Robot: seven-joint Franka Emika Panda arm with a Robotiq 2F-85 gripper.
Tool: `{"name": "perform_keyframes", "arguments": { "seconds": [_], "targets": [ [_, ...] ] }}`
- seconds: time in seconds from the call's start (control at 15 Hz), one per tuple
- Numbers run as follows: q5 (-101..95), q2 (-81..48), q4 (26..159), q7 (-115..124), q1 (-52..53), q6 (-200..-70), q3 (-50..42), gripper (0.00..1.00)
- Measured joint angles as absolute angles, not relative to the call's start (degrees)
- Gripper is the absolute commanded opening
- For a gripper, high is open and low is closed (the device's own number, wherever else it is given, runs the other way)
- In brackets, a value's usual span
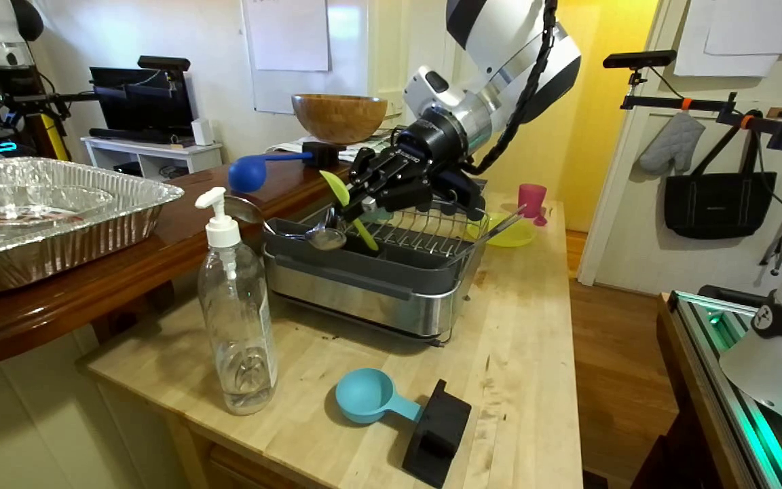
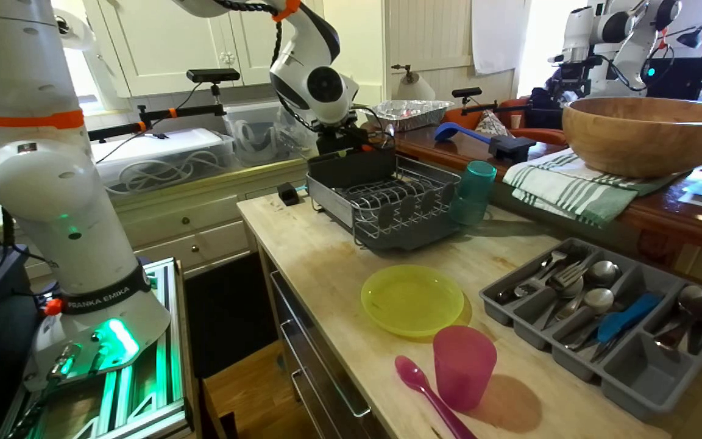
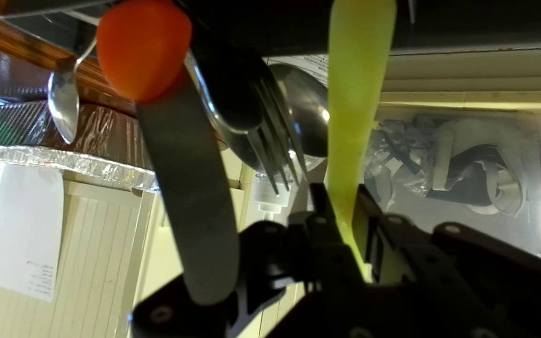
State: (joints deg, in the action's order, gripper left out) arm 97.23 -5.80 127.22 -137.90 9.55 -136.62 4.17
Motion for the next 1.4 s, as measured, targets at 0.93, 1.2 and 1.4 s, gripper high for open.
{"name": "perform_keyframes", "arguments": {
  "seconds": [0.93,1.2,1.4],
  "targets": [
    [97.1,-5.9,128.0,-142.1,7.2,-130.4,3.8,0.04],
    [96.7,-6.0,128.0,-142.6,7.2,-130.2,3.9,0.04],
    [95.6,-6.0,128.0,-142.6,6.8,-128.5,3.8,0.04]
  ]
}}
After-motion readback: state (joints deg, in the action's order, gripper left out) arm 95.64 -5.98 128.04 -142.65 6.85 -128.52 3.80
